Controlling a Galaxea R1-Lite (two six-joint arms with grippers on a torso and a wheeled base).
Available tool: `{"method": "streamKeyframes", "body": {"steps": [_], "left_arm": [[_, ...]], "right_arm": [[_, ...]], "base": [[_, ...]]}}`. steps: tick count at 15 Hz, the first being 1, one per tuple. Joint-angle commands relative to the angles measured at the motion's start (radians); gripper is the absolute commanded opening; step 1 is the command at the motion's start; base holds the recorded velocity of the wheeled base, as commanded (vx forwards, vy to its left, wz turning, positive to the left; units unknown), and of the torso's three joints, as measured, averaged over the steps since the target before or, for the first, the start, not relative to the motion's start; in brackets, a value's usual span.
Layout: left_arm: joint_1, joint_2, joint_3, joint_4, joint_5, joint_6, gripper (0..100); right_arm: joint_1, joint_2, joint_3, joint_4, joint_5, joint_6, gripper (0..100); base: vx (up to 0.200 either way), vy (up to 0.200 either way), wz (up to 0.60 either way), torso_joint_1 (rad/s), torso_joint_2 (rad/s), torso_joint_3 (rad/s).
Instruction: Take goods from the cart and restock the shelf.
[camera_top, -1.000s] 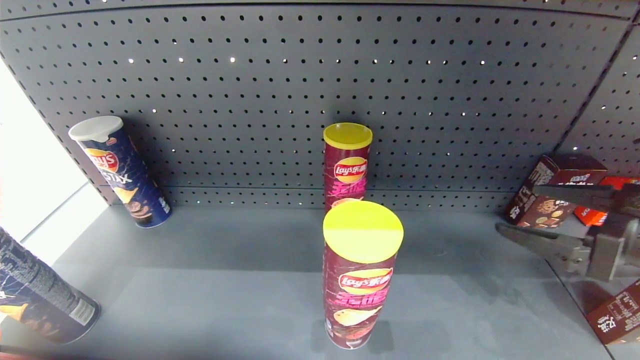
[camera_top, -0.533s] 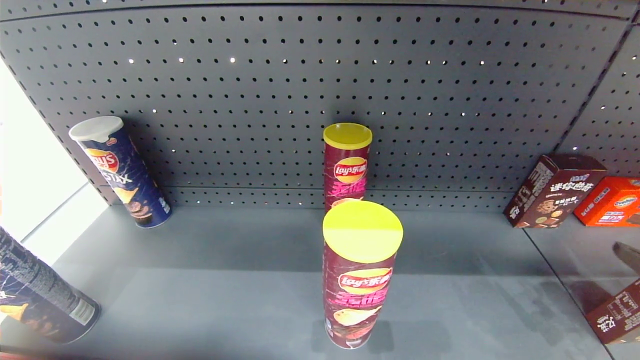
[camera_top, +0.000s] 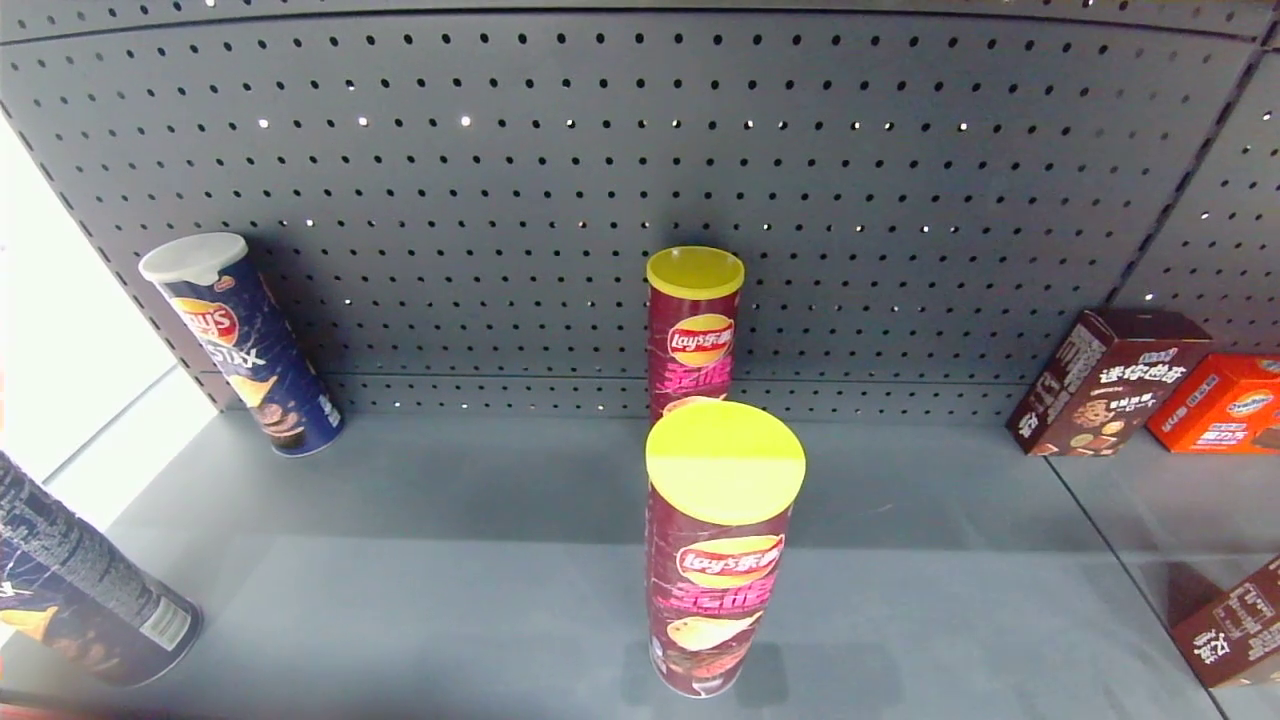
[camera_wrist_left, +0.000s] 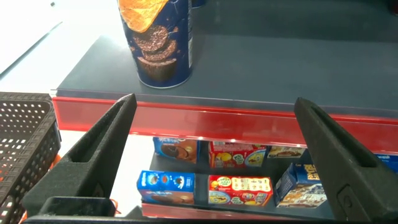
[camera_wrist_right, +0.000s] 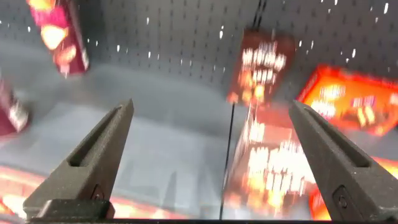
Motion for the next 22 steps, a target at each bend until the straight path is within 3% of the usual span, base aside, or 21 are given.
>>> {"method": "streamKeyframes", "body": {"steps": [1, 3, 8, 12, 13, 15, 16, 17, 18, 19, 22], "left_arm": [[0.000, 0.001, 0.000, -0.001, 0.001, -0.001, 100], [0.002, -0.001, 0.000, -0.001, 0.001, -0.001, 100], [0.002, -0.001, 0.002, -0.004, 0.004, -0.002, 100], [0.002, -0.001, 0.002, -0.004, 0.002, -0.002, 100], [0.002, -0.001, 0.002, -0.004, 0.002, -0.002, 100], [0.002, -0.001, 0.002, -0.004, 0.002, -0.001, 100], [0.002, -0.001, 0.002, -0.004, 0.002, 0.001, 100], [0.002, -0.001, 0.002, -0.004, 0.002, -0.001, 100], [0.002, -0.001, 0.002, -0.004, 0.002, -0.001, 100], [0.002, -0.001, 0.002, -0.004, 0.002, -0.001, 100], [0.002, -0.001, 0.003, -0.004, 0.001, 0.001, 100]], "right_arm": [[-0.009, -0.214, 0.169, 0.042, -0.005, 0.005, 100], [-0.012, -0.214, 0.275, -0.006, 0.001, -0.001, 100], [-0.012, -0.214, 0.270, 0.043, 0.047, 0.008, 100], [-0.060, -0.273, 0.270, 0.048, -0.152, 0.085, 100], [-0.059, -0.280, 0.270, 0.046, -0.158, 0.088, 100], [-0.059, -0.280, 0.270, 0.049, 0.024, 0.089, 100], [-0.060, -0.280, 0.262, 0.066, 0.029, 0.089, 100], [-0.063, -0.273, 0.250, 0.114, -0.060, 0.091, 100], [-0.063, -0.273, 0.249, 0.117, -0.082, 0.091, 100], [-0.062, -0.277, 0.247, 0.121, -0.238, 0.123, 100], [-0.059, -0.281, 0.272, 0.118, -0.074, 0.115, 100]], "base": [[0.000, 0.000, 0.00, 0.000, 0.00, 0.000], [0.000, 0.000, 0.00, 0.000, 0.00, 0.000], [0.000, 0.000, 0.00, 0.000, 0.00, 0.000], [0.000, 0.000, 0.00, 0.000, 0.00, 0.000], [0.000, 0.000, 0.00, 0.000, 0.00, 0.000], [0.000, 0.000, 0.00, 0.000, 0.00, 0.000], [0.000, 0.000, 0.00, 0.000, 0.00, 0.000], [0.000, 0.000, 0.00, 0.000, 0.00, 0.000], [0.000, 0.000, 0.00, 0.000, 0.00, 0.000], [0.000, 0.000, 0.00, 0.000, 0.00, 0.000], [0.000, 0.000, 0.00, 0.000, 0.00, 0.000]]}}
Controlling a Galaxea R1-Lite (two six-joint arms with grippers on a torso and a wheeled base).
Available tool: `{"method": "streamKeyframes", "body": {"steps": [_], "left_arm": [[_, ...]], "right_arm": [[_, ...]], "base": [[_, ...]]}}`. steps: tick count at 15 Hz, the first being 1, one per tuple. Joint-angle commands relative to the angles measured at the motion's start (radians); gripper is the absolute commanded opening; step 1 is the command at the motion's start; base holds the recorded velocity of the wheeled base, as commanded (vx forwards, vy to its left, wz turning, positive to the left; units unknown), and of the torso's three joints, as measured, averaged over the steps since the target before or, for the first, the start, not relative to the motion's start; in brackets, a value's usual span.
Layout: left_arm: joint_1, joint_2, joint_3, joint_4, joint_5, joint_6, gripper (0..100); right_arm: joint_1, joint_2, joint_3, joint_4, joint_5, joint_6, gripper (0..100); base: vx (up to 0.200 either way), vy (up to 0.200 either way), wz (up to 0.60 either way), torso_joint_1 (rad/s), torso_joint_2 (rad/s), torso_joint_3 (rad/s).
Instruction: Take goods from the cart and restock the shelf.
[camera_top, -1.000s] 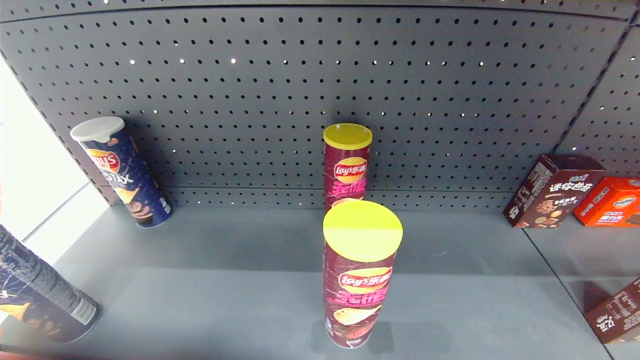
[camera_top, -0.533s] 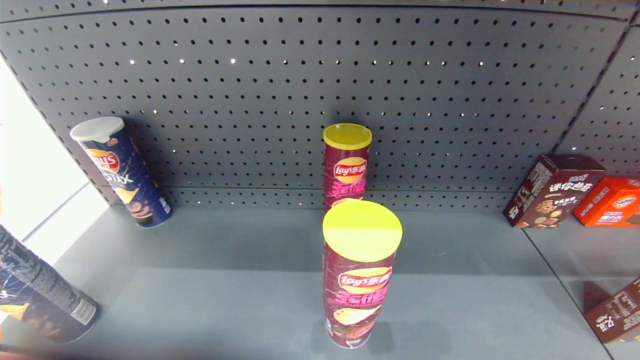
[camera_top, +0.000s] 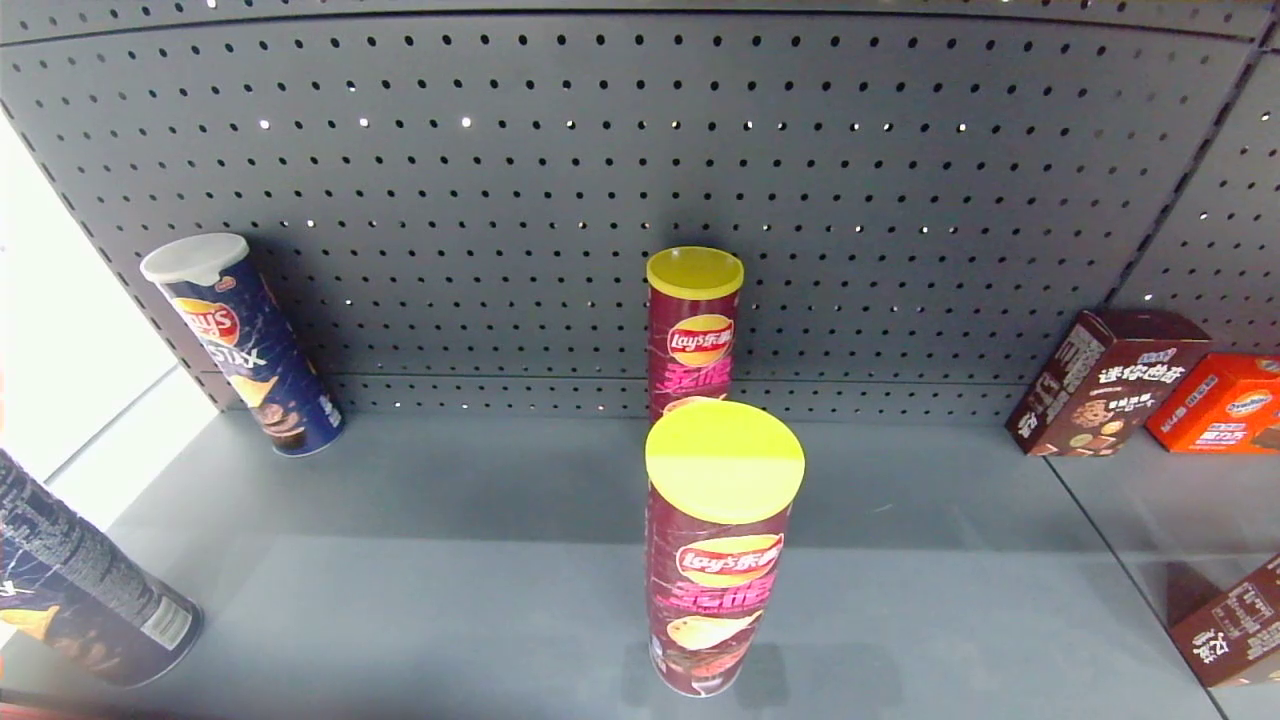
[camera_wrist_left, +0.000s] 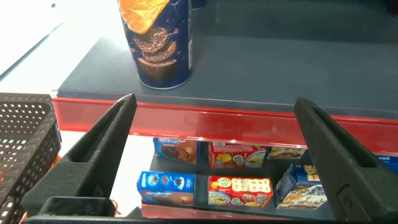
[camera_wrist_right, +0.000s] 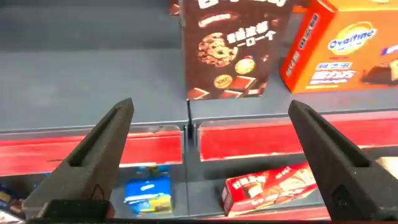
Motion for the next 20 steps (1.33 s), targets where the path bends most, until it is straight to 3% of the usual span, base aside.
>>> {"method": "streamKeyframes", "body": {"steps": [1, 20], "left_arm": [[0.000, 0.000, -0.001, 0.000, -0.001, 0.000, 100], [0.000, 0.000, 0.001, -0.001, -0.004, 0.000, 100]], "right_arm": [[0.001, -0.001, 0.015, 0.000, 0.058, 0.001, 100], [0.001, -0.001, 0.015, -0.002, 0.058, 0.003, 100]], "base": [[0.000, 0.000, 0.00, 0.000, 0.00, 0.000], [0.000, 0.000, 0.00, 0.000, 0.00, 0.000]]}}
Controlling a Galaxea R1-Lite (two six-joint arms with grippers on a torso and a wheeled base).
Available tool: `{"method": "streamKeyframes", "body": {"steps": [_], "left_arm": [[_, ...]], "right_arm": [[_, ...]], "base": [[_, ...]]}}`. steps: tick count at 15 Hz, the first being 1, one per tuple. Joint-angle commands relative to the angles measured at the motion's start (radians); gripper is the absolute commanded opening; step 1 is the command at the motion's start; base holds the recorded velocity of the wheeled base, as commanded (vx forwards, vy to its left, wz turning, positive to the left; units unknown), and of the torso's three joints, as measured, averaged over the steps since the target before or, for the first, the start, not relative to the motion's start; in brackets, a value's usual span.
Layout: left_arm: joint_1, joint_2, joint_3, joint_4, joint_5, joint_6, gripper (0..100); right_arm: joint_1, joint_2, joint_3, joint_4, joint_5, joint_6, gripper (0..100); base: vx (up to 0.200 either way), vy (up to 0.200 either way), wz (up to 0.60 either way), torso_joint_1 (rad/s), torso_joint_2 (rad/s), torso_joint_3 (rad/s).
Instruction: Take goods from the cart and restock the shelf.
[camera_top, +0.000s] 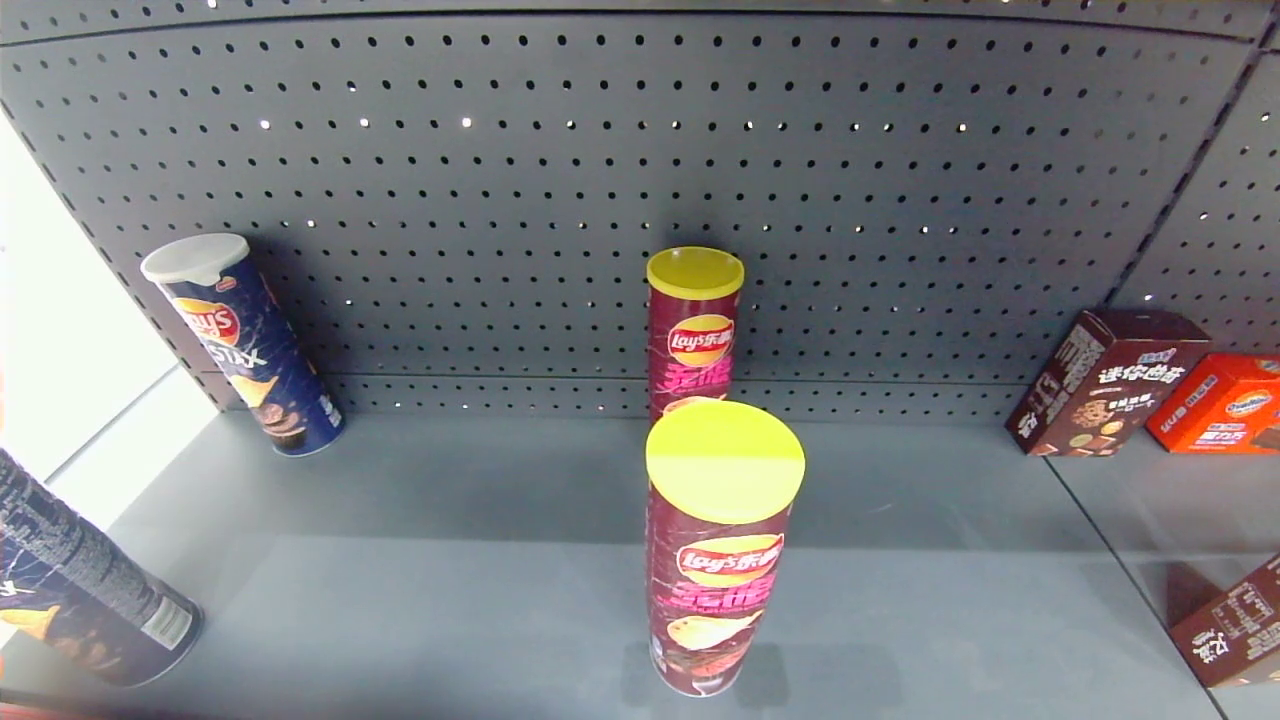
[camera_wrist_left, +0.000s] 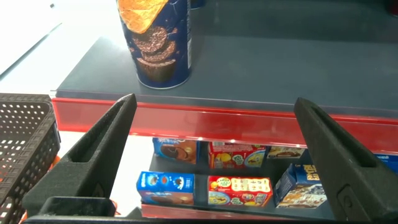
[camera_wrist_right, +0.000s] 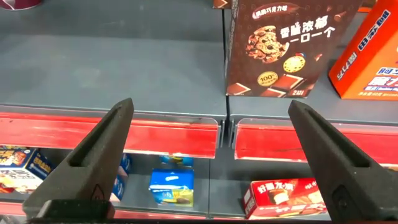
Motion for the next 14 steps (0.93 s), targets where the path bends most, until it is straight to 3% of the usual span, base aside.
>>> {"method": "streamKeyframes", "body": {"steps": [1, 14], "left_arm": [[0.000, 0.000, 0.000, 0.000, 0.001, 0.000, 100], [0.000, 0.000, 0.000, 0.000, 0.001, -0.002, 100]], "right_arm": [[0.000, 0.002, 0.000, 0.000, 0.000, 0.000, 100], [0.000, 0.002, 0.000, 0.000, 0.001, 0.000, 100]], "base": [[0.000, 0.000, 0.00, 0.000, 0.00, 0.000], [0.000, 0.000, -0.05, 0.000, 0.00, 0.000]]}}
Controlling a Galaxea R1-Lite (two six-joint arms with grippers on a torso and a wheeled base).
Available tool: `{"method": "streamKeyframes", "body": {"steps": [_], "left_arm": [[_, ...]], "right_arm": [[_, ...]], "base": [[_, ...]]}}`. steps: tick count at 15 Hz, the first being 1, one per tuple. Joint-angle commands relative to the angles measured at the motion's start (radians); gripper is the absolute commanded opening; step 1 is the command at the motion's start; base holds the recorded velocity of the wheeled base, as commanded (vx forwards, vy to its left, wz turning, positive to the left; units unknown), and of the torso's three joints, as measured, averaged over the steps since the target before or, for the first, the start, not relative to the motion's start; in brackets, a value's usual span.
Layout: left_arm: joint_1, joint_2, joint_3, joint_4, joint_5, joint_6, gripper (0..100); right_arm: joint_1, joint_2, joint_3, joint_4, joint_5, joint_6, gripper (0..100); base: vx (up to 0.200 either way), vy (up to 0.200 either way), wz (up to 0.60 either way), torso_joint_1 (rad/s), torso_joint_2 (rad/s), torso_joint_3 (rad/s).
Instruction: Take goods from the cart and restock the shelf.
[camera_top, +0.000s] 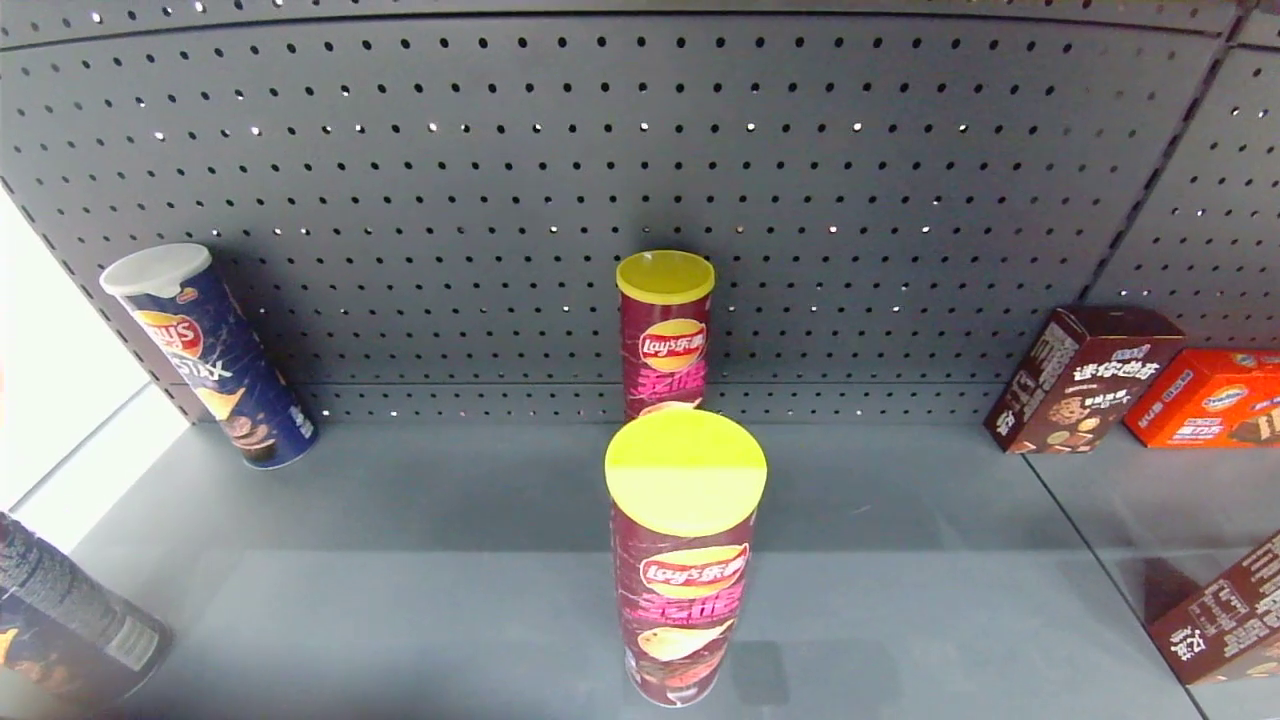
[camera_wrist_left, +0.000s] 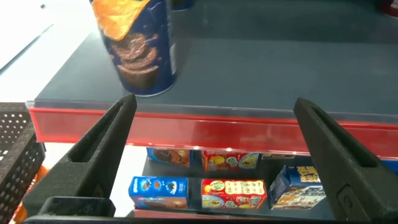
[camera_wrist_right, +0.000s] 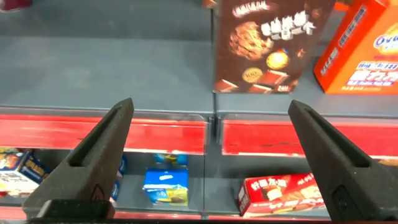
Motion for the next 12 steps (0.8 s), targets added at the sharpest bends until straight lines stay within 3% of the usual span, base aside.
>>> {"method": "streamKeyframes", "body": {"steps": [1, 5, 7, 12], "left_arm": [[-0.001, 0.000, 0.000, 0.000, 0.001, -0.001, 100], [-0.001, 0.000, 0.000, 0.000, 0.001, 0.001, 100], [-0.001, 0.000, 0.000, 0.000, 0.001, 0.001, 100], [-0.001, 0.000, 0.000, 0.000, 0.001, -0.001, 100]], "right_arm": [[0.000, 0.002, 0.000, 0.000, 0.002, 0.000, 100], [0.000, 0.002, 0.000, 0.000, 0.000, 0.000, 100], [0.000, 0.002, 0.000, 0.000, 0.000, 0.000, 100], [0.000, 0.002, 0.000, 0.000, 0.000, 0.000, 100]], "base": [[0.000, 0.000, 0.00, 0.000, 0.00, 0.000], [0.000, 0.000, 0.00, 0.000, 0.00, 0.000], [0.000, 0.000, 0.60, 0.000, 0.00, 0.005], [0.000, 0.000, 0.00, 0.000, 0.00, 0.000]]}}
